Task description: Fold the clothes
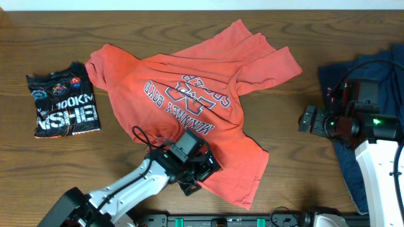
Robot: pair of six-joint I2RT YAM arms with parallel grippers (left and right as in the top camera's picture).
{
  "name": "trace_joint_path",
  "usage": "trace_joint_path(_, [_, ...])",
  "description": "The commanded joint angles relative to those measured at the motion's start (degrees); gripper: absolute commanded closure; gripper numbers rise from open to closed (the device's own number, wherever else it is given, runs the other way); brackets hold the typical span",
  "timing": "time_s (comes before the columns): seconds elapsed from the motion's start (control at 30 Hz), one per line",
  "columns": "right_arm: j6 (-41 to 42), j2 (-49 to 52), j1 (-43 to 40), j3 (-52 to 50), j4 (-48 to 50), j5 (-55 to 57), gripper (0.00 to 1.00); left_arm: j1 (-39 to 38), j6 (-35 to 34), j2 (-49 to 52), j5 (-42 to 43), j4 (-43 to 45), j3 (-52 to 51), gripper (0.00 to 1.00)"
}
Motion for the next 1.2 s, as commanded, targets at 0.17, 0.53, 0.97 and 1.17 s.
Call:
trace_joint_path(0.17, [-0.6,0.2,-0.8,0.2,-0.2,0.5,0.01,0.3,-2.6,0.6,-24.4,0.6,-1.4,0.54])
trace_joint_path(0.53, [-0.6,0.2,-0.8,0.2,-0.3,0.5,0.01,0.3,-0.3,1.3,-29.7,4.8,-1.4,0.61])
trace_joint_path(0.97, [-0.6,0.2,-0.8,0.2,-0.4,0.5,0.01,0.3,0.0,3.2,-30.3,6.4,-1.4,0.6])
trace_joint_path(1.17, [-0.6,0.2,-0.8,0.2,-0.3,0.5,0.01,0.3,3.4,4.6,-27.5,10.3,-1.4,0.94])
